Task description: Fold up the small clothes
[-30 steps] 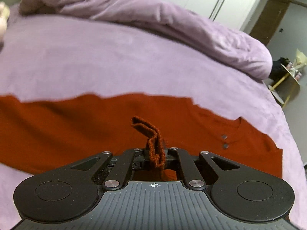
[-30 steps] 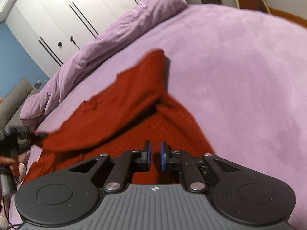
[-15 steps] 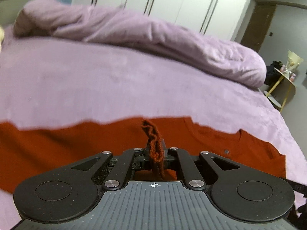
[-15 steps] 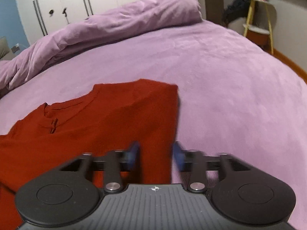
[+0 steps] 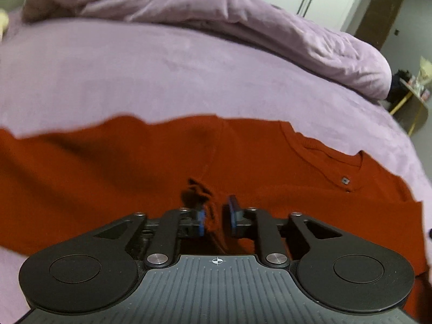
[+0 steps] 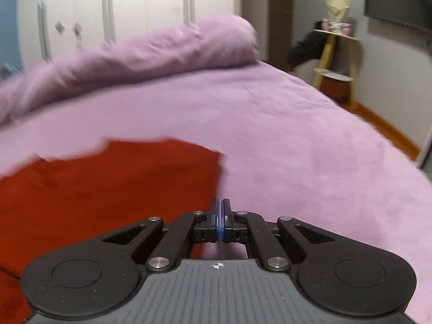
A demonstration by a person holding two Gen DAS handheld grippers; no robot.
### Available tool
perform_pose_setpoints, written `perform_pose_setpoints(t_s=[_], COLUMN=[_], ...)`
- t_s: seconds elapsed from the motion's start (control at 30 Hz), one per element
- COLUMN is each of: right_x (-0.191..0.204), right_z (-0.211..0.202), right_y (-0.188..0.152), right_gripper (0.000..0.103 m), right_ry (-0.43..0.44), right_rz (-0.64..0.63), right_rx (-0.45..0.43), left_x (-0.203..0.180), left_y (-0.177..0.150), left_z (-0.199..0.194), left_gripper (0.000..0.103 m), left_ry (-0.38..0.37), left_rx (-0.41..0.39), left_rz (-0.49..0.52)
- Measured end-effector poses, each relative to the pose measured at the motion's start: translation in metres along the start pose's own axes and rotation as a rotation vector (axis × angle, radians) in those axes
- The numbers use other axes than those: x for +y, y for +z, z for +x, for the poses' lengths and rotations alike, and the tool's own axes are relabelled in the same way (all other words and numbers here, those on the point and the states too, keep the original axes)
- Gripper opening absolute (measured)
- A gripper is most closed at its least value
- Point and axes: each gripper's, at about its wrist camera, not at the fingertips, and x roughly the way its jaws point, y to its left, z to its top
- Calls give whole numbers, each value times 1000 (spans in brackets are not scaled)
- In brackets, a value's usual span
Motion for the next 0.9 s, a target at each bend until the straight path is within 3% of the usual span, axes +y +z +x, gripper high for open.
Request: perform_pose_setpoints(t_s=[0.1, 0.17, 0.27, 0.3, 0.47, 0.6, 0.63, 0.7, 0.8, 0.9], right_x=[22, 35, 47, 49, 59, 60, 60, 51, 49, 54], right_z=[-4, 4, 21, 19, 19, 22, 26, 30, 30, 22], right_y=[0, -6, -21, -26, -30, -32, -29, -28, -24, -22], right_gripper=[2, 2, 2, 0, 0, 0, 0, 0, 0, 0], right_ry=[100, 103, 40, 36, -45, -143, -166, -211, -208, -189], right_rz=[-40, -101, -196, -223, -323, -384, -382, -362, -373, -400], right_rx=[2, 25, 84, 54, 29, 11, 12, 25, 41, 33], left_x=[6, 7, 3, 0, -13, -24, -26, -25, -21, -14], left_y=[-5, -7, -3, -3, 0, 0, -1, -3, -6, -5], left_z=[-1, -1, 3, 3, -6, 1, 5, 12, 6, -6], left_gripper=[25, 25, 21, 9, 9, 10, 11, 24, 40, 45], left_ry=[-25, -26, -22, -19, -30, 22, 35, 61, 93, 110], left_rx=[14, 17, 21, 13, -92, -86, -66, -28, -41, -28], left_rz=[-23, -12, 9, 27, 83, 170, 186, 199, 192, 157])
